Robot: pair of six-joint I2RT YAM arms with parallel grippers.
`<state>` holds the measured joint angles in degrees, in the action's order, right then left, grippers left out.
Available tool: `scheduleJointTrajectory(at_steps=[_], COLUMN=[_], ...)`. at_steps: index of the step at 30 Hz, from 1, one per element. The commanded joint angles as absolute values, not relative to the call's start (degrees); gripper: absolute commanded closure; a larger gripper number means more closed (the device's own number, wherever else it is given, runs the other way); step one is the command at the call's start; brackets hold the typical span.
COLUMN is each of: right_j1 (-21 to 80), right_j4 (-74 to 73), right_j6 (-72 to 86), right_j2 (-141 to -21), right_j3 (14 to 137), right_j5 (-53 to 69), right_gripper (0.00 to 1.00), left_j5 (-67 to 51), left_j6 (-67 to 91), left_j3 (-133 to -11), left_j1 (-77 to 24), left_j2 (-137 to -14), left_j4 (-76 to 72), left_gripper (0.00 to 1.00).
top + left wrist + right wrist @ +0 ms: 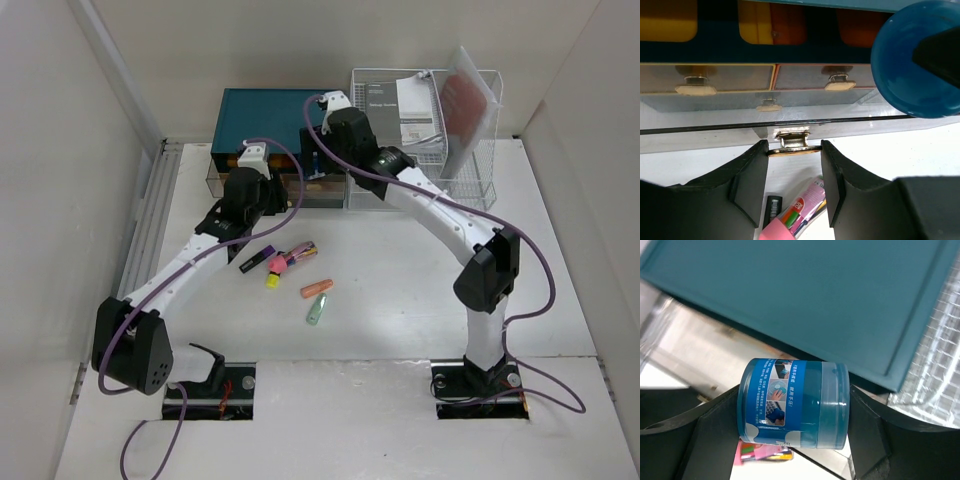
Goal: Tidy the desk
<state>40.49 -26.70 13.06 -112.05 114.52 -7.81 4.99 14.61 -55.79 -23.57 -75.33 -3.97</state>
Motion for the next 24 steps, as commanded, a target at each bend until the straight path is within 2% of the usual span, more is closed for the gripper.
scheduleJointTrajectory(at_steps=[1,4,6,8,11,13,14,17,18,24], right_j1=[43.7,44.5,44.5,44.5,44.5,44.5,44.5,44.5,44.5,44.5], right_j4=[-25.8,-24.5,-23.6,-23.6,-23.6,-23.0,-23.0,-23.0,-23.0,-22.5], right_j6=[16.4,17.1,17.1,17.1,17.1,17.1,17.1,17.1,17.1,17.1], right_j2=[-111.6,-111.1,-110.6,-110.6,-110.6,-109.3,-109.3,-109.3,-109.3,-107.4], right_j3=[117.3,115.1,114.5,114.0,114.0,112.5,112.5,111.9,111.9,111.4], right_j5=[-20.7,-21.8,-20.8,-20.3,-20.3,-20.3,-20.3,-20.8,-20.8,-20.2], right_gripper=[0.93,0.57,0.54,0.40,0.26,0.21,0.14,0.09,0.04,0.02], left_j5=[5.3,4.7,4.7,4.7,4.7,4.7,4.7,4.7,4.7,4.7], left_j6=[14.7,14.7,14.7,14.7,14.7,14.7,15.2,15.2,15.2,15.2], left_j3=[-55.7,-55.7,-55.7,-55.7,-55.7,-56.2,-56.2,-56.3,-56.3,-57.3], left_j1=[-23.9,-23.9,-23.9,-23.9,-23.9,-23.9,-23.9,-23.9,-23.9,-23.9], left_j2=[-72.5,-72.5,-72.5,-72.5,-73.1,-73.7,-74.3,-74.9,-74.9,-75.4], left_j4=[-6.2,-6.2,-6.2,-6.2,-6.2,-6.2,-6.2,-6.8,-6.8,-6.8], left_gripper=[0.78,0.78,0.78,0.78,0.78,0.78,0.78,0.78,0.78,0.78])
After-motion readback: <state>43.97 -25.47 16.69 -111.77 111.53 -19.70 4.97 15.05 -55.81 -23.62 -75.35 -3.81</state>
